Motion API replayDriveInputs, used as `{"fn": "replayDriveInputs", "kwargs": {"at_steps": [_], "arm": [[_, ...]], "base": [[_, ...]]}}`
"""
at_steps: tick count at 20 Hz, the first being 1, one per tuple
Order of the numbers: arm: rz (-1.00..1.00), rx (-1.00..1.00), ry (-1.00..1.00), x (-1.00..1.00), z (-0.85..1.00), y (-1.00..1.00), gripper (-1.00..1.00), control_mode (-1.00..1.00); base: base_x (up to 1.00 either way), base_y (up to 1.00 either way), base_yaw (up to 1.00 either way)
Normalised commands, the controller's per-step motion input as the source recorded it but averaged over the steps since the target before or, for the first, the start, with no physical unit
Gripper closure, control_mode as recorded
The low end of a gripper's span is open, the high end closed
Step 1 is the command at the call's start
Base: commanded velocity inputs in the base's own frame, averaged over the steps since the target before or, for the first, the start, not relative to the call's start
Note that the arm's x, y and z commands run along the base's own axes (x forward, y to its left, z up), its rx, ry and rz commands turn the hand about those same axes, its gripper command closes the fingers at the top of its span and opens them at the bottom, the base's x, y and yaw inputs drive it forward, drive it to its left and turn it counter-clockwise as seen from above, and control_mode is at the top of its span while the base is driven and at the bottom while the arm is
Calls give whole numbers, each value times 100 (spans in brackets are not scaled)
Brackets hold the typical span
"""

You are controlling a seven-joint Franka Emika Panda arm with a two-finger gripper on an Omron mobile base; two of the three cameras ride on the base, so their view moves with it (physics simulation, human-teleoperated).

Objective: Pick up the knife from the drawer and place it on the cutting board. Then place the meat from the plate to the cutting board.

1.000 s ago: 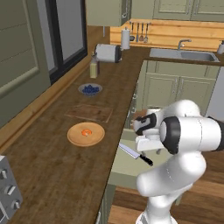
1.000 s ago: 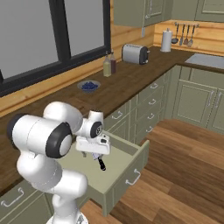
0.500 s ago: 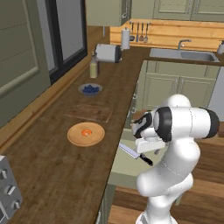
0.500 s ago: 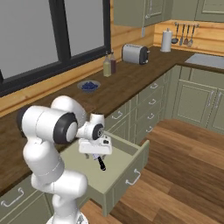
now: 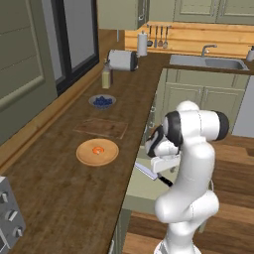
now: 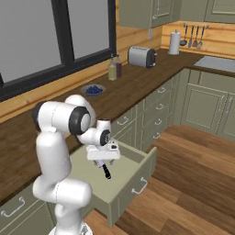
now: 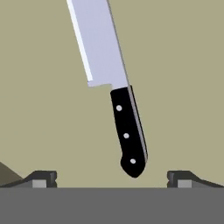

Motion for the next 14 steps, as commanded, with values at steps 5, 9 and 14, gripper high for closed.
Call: {"fn": "replayDriveInputs", "kwargs": {"at_steps": [5,9,14], "arm": [[7,0,3,36,-52,-9,-100,-100],[0,0,0,33,-46,0,-100,-100],[0,0,0,17,-44,0,-100,-100]], "base": [[0,0,0],[0,0,0],[0,0,0]]}}
